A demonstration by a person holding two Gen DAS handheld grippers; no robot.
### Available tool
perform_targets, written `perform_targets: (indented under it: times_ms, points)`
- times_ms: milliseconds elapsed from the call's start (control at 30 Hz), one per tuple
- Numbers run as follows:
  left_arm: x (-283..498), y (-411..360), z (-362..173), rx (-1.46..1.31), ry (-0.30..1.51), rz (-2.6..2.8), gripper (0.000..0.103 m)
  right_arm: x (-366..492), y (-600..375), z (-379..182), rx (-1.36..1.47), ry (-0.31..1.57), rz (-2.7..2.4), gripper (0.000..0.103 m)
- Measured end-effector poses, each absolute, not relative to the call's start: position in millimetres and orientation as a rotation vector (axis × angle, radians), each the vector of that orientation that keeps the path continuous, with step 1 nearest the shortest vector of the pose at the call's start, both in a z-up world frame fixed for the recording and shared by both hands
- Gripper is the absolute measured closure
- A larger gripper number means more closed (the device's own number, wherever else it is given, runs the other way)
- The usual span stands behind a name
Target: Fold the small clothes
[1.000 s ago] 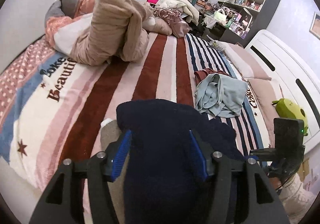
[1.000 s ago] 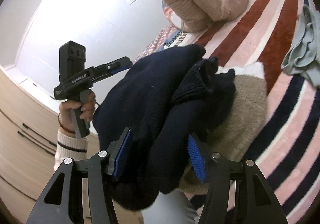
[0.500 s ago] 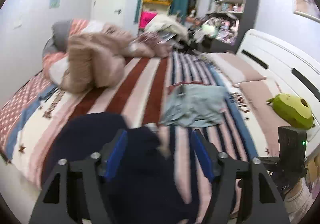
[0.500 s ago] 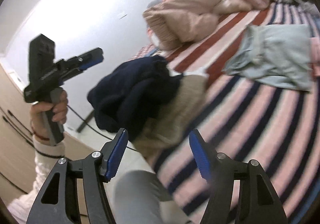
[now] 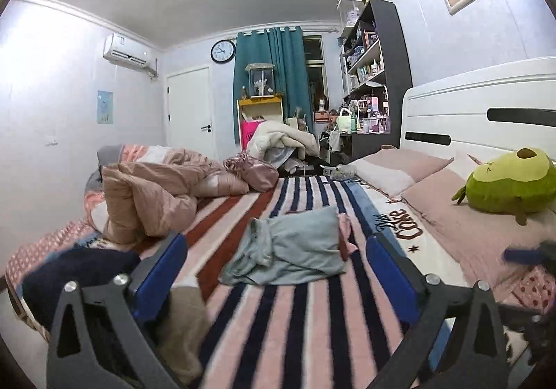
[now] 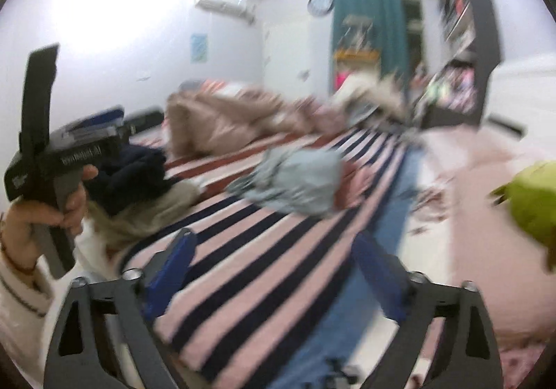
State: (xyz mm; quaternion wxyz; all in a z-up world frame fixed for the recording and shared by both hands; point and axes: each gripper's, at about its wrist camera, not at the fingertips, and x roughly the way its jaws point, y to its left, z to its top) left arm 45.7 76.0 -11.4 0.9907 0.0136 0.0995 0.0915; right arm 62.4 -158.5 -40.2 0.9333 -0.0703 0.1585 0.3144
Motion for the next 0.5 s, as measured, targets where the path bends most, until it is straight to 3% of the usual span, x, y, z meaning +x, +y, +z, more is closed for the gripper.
perform_targets:
  times_ms: [167,500]
  points:
    - [44,54,-20,-0.007,0.196,0.172,0.001,40,-190,-29,-0.142,0.193,0.521,0.0]
    - [44,40,-23,-0.022,0.194,0.135,0.001,35,-215,-20,-0.107,0.179,0.466,0.0]
